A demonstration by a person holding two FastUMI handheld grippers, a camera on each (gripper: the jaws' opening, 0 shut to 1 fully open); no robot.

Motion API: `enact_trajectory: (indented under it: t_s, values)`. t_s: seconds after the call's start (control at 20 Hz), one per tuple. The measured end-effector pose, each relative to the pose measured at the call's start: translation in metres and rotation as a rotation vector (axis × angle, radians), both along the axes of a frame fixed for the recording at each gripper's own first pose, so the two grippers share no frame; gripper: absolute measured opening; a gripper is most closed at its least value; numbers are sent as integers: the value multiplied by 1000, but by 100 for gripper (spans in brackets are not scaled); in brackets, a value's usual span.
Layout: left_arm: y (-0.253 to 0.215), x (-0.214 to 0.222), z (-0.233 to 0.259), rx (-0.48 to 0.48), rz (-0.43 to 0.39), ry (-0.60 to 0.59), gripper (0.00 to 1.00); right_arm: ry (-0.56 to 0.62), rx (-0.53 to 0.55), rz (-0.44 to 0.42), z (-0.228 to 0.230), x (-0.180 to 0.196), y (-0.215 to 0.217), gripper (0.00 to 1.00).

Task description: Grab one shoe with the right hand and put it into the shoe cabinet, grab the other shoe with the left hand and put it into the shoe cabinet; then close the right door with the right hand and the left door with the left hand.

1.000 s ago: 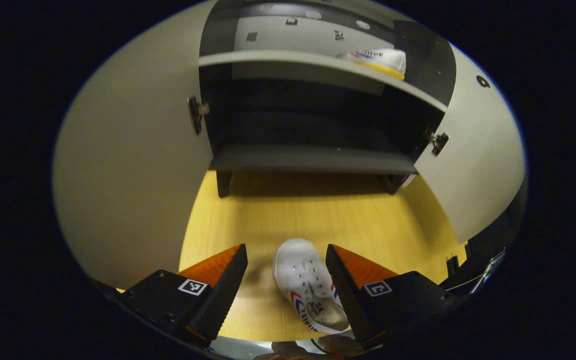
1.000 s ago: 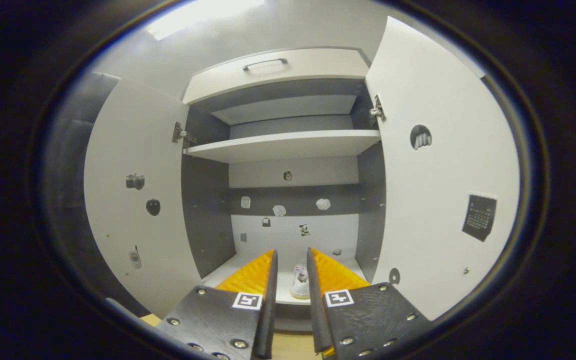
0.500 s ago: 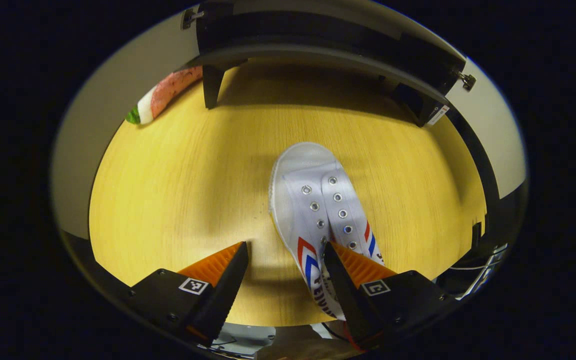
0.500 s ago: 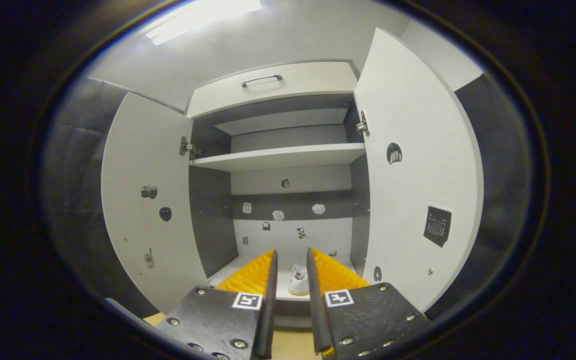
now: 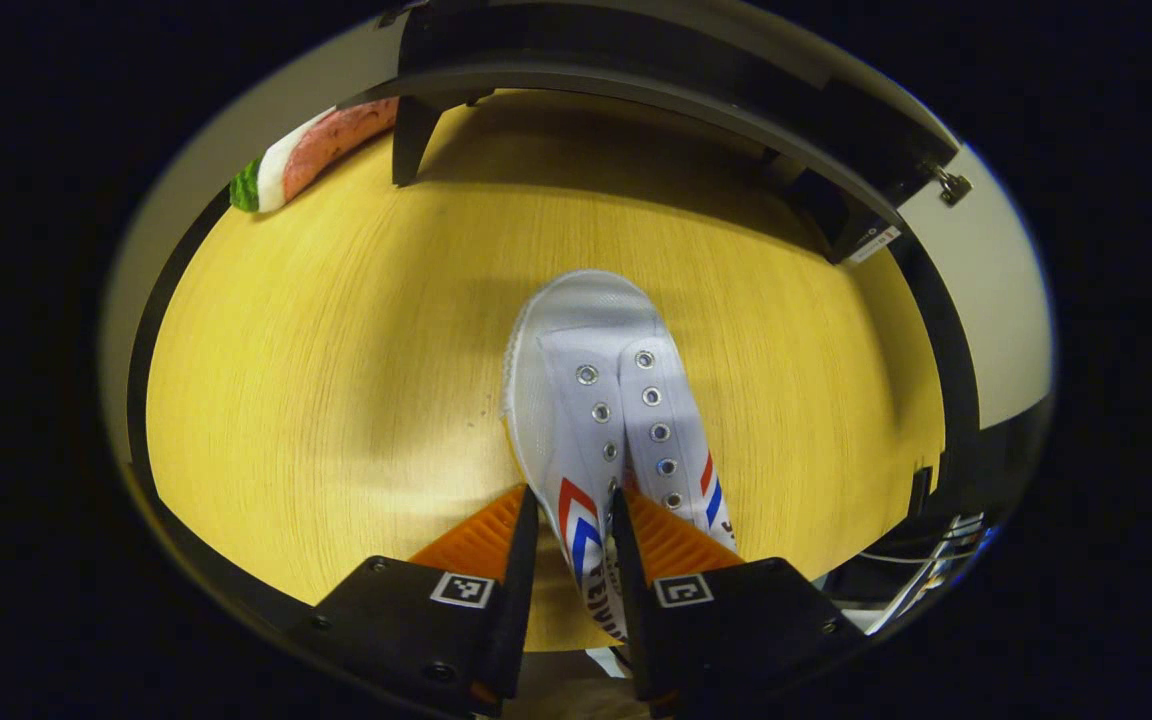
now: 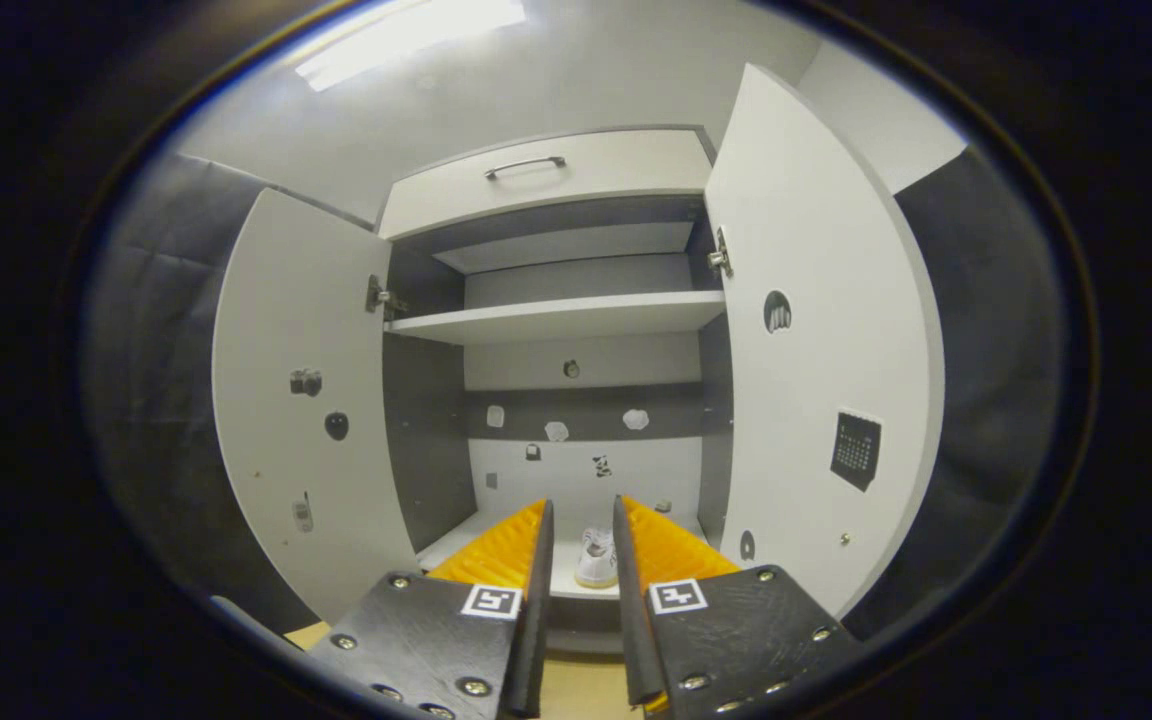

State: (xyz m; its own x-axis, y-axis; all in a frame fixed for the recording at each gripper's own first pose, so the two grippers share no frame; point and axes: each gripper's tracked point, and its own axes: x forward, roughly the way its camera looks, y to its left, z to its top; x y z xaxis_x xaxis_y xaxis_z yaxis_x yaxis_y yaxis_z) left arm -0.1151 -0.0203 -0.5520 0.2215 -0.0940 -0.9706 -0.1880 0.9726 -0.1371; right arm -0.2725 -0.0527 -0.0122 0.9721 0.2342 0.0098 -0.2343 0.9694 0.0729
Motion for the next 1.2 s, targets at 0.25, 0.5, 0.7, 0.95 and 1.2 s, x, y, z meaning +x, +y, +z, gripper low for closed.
enact_trajectory:
  t_s: [0.25,0.5,0.7,0.95,1.2]
  values:
    - [5,2,5,-53,91,1,4,2,14,-12,1,-3,-9,32]
    - [13,29,34,-6,28,-85,2,17,19,-24,-9,2,-16,32]
    - [6,68,104,-20,13,-251,1,39,40,-26,-18,3,-20,32]
    - [3,135,205,-28,-17,-474,1,52,73,-26,-23,-1,-26,32]
    - [3,220,280,-3,-37,-669,1,47,98,-16,-28,-3,-26,32]
